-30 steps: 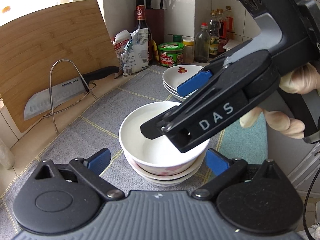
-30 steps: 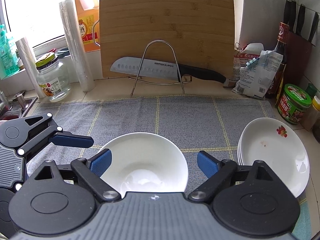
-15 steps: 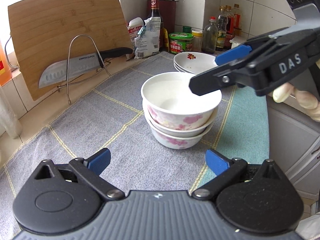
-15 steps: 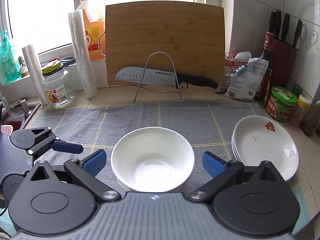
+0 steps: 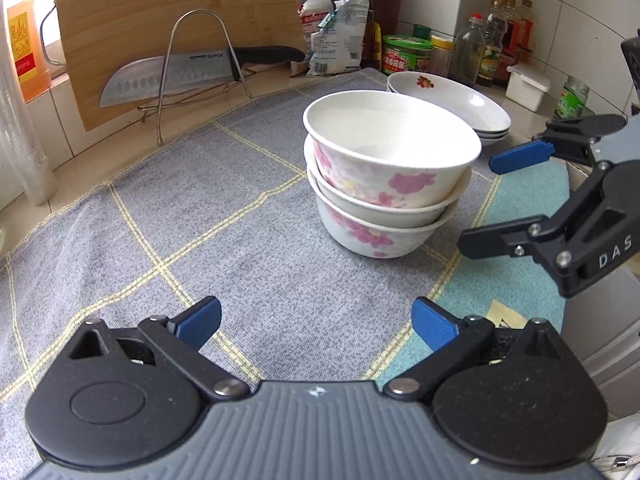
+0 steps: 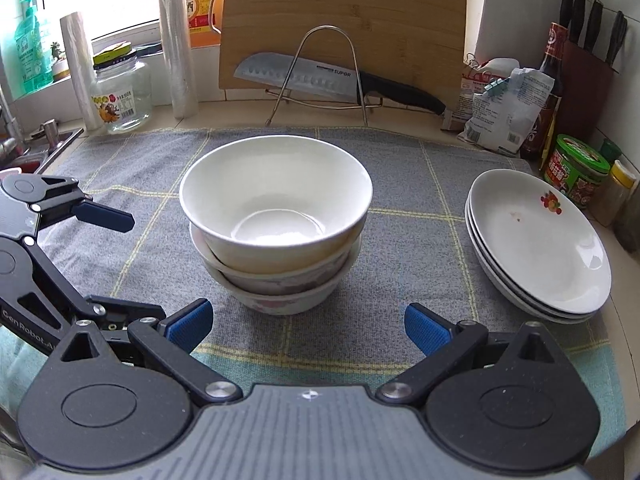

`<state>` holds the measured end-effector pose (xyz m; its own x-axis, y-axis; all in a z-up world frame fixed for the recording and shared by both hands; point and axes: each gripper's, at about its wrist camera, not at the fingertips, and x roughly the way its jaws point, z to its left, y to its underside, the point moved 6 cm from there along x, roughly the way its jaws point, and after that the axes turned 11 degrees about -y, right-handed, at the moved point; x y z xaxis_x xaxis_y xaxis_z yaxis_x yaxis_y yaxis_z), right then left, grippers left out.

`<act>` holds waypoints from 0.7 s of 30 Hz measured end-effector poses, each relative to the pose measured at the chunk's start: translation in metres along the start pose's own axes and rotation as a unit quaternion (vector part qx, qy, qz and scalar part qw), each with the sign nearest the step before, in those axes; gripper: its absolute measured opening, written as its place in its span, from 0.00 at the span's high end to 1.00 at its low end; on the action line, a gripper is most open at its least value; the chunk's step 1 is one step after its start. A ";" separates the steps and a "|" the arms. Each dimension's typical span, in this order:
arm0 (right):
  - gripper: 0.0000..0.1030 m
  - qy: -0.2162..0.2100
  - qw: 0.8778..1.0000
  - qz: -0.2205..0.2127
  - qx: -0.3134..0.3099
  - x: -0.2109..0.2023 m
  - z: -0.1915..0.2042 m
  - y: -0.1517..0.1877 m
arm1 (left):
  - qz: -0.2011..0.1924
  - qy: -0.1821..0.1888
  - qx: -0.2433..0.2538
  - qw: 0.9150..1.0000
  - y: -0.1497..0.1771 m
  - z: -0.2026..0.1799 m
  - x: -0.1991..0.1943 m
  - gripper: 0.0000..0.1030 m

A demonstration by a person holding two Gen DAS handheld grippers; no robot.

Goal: Organize plates and bowls
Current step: 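Close the right tool on the bowl stack rim while the left tool grips its side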

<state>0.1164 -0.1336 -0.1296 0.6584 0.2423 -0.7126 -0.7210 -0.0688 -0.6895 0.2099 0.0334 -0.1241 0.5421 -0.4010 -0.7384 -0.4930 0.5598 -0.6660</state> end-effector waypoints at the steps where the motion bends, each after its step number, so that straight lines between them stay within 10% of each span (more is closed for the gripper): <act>1: 0.00 -0.006 1.000 0.003 -0.010 0.003 -0.006 0.002 | 0.003 -0.005 -0.012 1.000 -0.003 -0.003 0.002 0.02; 11: 0.00 -0.078 0.990 0.041 -0.109 0.029 -0.053 0.013 | 0.029 -0.053 -0.082 0.995 -0.006 -0.038 0.030 0.01; 21: 0.00 -0.121 0.983 0.045 -0.131 0.038 -0.061 0.017 | 0.014 -0.073 -0.043 0.996 -0.008 -0.043 0.036 0.00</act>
<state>0.1426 -0.1841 -0.1762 0.5007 0.4446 -0.7427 -0.6727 -0.3402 -0.6571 0.2045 -0.0170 -0.1500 0.6172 -0.2726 -0.7381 -0.5630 0.5023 -0.6563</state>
